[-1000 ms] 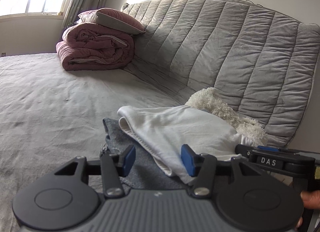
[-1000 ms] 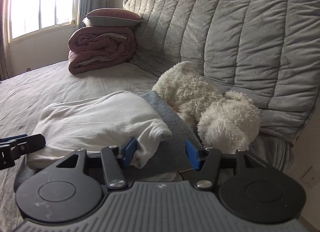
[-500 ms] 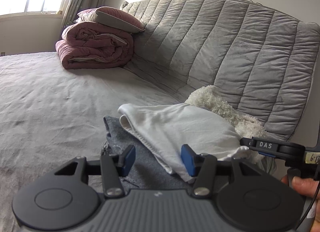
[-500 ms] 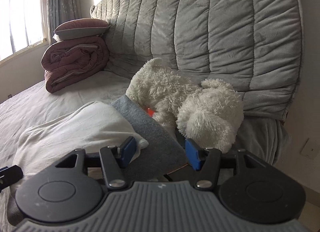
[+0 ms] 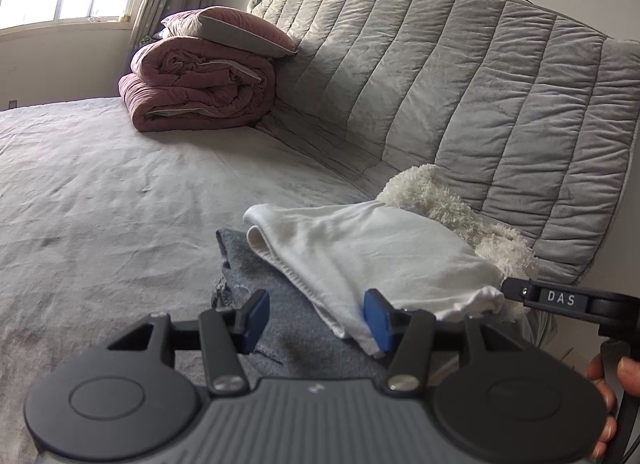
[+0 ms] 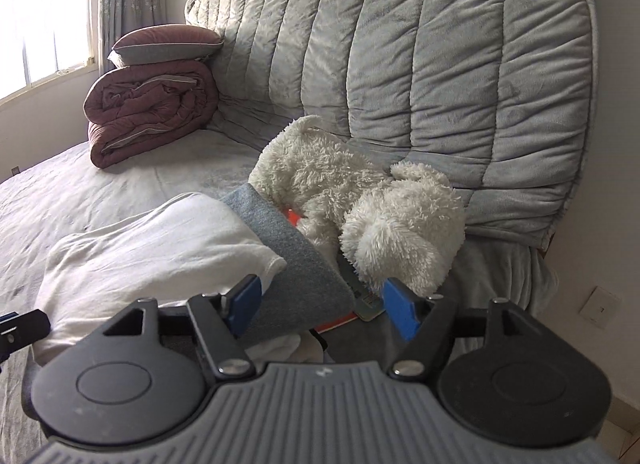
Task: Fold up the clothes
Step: 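Lower the white garment onto the folded clothes stack with both grippers, then open both grippers and withdraw them from the clothes stack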
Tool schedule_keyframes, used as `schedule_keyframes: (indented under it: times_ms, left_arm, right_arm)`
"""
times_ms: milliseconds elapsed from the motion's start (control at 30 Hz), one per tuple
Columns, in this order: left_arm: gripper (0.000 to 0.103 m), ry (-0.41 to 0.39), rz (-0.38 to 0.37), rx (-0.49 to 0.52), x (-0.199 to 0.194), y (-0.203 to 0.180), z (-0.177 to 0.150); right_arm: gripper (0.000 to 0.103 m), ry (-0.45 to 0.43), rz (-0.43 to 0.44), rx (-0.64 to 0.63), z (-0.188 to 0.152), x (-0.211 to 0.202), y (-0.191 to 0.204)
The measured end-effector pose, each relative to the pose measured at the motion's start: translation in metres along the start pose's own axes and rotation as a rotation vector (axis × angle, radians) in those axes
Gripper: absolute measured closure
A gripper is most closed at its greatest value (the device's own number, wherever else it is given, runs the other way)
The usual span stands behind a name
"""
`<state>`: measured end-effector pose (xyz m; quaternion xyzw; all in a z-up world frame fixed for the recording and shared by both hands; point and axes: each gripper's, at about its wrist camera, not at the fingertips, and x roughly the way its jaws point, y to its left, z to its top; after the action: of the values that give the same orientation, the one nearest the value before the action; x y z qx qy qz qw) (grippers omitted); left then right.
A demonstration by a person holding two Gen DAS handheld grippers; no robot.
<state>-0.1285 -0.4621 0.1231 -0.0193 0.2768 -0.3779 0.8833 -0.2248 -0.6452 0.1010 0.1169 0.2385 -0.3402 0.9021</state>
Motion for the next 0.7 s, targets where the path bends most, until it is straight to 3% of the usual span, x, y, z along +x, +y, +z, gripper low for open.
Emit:
schedule_keyframes:
  times_ms: [567, 667, 700]
  left_arm:
    - [0.045, 0.017, 0.094, 0.052, -0.031, -0.001, 0.003]
    - [0.040, 0.021, 0.112, 0.062, -0.038, 0.001, 0.000]
    - [0.036, 0.021, 0.119, 0.066, -0.040, 0.002, -0.001]
  right_arm:
    - [0.025, -0.032, 0.012, -0.052, -0.017, -0.031, 0.037]
    - [0.016, -0.039, 0.012, -0.046, -0.024, -0.037, 0.043]
    - [0.007, -0.042, 0.010, -0.047, -0.026, -0.039, 0.045]
